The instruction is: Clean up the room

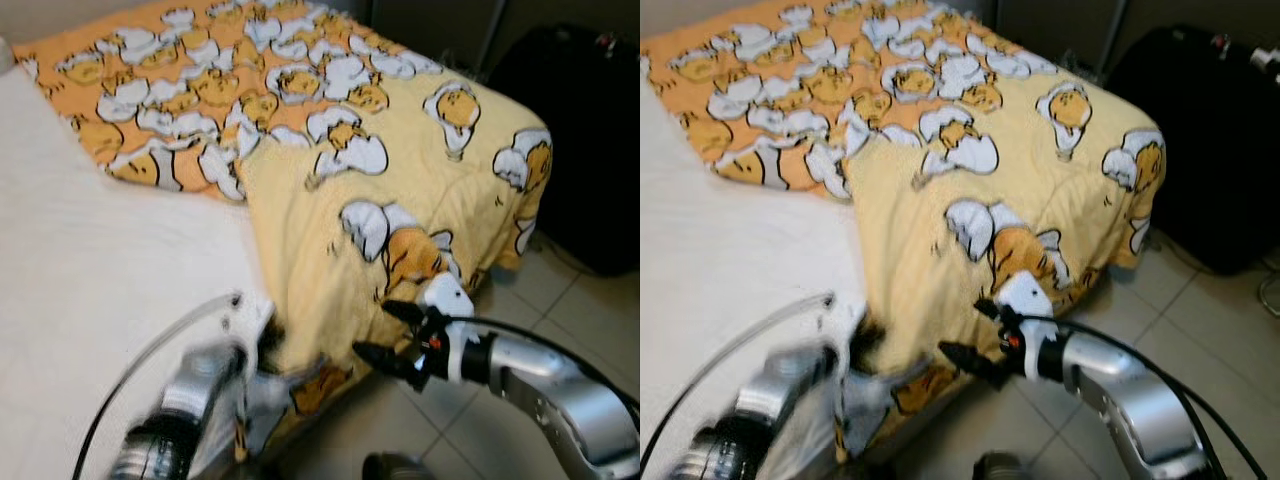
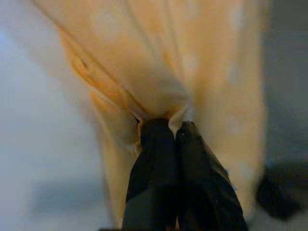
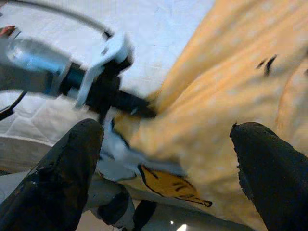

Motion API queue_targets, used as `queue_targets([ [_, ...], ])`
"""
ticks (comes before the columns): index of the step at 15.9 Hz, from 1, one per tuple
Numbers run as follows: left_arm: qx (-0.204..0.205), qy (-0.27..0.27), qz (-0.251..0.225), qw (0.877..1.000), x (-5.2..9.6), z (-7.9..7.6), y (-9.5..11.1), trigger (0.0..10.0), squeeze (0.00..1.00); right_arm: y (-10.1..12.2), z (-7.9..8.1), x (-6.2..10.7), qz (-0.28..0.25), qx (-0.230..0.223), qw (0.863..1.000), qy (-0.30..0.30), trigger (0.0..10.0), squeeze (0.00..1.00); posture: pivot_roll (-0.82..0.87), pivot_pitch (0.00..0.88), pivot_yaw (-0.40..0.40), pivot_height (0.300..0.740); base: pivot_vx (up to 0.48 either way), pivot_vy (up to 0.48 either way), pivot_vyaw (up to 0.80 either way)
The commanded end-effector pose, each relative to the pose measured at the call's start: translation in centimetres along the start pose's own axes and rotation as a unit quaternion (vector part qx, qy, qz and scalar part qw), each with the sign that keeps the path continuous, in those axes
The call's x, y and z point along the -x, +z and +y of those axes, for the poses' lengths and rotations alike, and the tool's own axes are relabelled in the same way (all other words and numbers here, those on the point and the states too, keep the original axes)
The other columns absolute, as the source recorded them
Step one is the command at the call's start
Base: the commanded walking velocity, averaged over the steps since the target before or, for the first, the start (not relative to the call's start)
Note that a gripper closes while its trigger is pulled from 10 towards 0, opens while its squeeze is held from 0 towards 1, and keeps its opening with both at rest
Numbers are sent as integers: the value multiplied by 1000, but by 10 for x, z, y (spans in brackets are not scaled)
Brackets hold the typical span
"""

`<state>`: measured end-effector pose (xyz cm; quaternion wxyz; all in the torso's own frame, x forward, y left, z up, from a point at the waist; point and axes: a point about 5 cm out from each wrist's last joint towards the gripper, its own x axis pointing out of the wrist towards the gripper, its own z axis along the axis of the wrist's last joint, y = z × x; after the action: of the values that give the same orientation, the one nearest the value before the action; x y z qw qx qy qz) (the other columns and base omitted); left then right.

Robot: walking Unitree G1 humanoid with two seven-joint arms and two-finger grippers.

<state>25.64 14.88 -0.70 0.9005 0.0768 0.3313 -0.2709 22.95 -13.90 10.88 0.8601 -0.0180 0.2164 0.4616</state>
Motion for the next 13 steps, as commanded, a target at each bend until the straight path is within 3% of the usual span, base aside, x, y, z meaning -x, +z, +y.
queue_targets([
  [1, -12, 2, 18, 1000, 7, 1, -5, 0, 0, 1, 2, -2, -3, 0, 1000, 11, 10000, 0, -247, 91, 15, 740, 0, 0, 0],
  [2, -14, 10, 37, 999, 25, -4, -19, 0, 0, -1, 5, -5, 2, -1, 1000, 28, 10000, 0, -222, 96, 2, 740, 0, 0, 0],
  [5, -7, 18, 63, 998, 52, -11, -36, 0, 0, -2, 7, -8, 7, -1, 999, 42, 10000, 0, -199, 104, -14, 740, 0, 0, 0],
  [7, 2, 8, 114, 993, 85, -28, -58, 0, 0, -4, 11, -15, 15, -1, 997, 70, 10000, 0, -160, 115, -31, 740, 0, 0, 0],
  [11, 27, -65, 167, 983, 108, -61, -75, 0, 0, -8, 17, -19, 27, 2, 995, 92, 10000, 0, -147, 125, -45, 740, 0, 0, 0],
  [12, 11, -46, 161, 986, 108, -59, -73, 7216, 0, -8, 17, -19, 28, 3, 995, 93, 10000, 0, -148, 126, -44, 740, 0, 0, 0],
  [13, 20, -35, 134, 990, 104, -57, -65, 10000, 757, -8, 16, -18, 30, 6, 995, 91, 10000, 0, -155, 125, -46, 740, 0, 0, 0],
])
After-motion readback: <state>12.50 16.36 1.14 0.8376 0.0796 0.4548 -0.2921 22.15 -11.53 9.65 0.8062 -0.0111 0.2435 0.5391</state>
